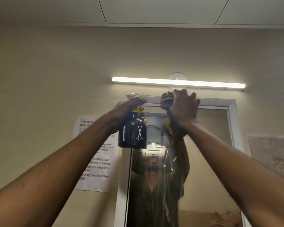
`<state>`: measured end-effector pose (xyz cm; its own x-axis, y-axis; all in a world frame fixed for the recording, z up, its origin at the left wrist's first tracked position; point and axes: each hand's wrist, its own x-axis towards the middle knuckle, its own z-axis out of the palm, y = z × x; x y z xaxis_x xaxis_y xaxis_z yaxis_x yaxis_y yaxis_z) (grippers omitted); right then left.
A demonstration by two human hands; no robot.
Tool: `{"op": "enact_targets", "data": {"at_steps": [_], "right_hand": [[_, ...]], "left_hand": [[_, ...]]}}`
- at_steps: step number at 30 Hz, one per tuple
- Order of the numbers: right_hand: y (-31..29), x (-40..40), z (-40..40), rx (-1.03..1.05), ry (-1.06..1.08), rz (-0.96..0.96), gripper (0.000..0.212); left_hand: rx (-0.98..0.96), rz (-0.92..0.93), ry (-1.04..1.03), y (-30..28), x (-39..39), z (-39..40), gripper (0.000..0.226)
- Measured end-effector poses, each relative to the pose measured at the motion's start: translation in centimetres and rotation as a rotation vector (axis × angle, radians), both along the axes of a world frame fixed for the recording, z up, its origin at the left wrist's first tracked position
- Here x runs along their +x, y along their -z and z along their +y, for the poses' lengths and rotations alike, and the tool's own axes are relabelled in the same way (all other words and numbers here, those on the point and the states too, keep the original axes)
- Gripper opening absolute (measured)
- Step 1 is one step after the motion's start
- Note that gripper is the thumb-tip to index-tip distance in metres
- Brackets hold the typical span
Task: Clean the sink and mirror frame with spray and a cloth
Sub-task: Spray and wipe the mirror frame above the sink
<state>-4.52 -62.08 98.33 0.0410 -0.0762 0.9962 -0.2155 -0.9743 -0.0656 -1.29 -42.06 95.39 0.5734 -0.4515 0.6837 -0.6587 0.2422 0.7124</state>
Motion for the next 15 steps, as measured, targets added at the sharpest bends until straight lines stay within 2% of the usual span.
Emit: {"op": "enact_targets", "data": {"at_steps": [4,7,12,15], "right_hand": [[0.1,1.7,2.7,-0.127,-0.022,0.075,0.034],[-0.3,0.2,-0.1,-0.160,0.064,0.057,0.033],[0.1,-4.9,-8.9,0.110,0.134,0.026,0.035],[0.9,-8.2,-13.4,0.196,0.226,-0.006,0.034]], "left_hand": [[0.012,-0.024,-0.016,0.4,0.3,0.3,0.052],[0.014,-0.012,-0.001,0.1,0.0,-0.7,0.057],[0.063,-0.059,0.078,-0.4,-1.7,-4.5,0.048],[0.064,-0.097,0.122,-0.8,-3.0,-8.1,0.046]]}}
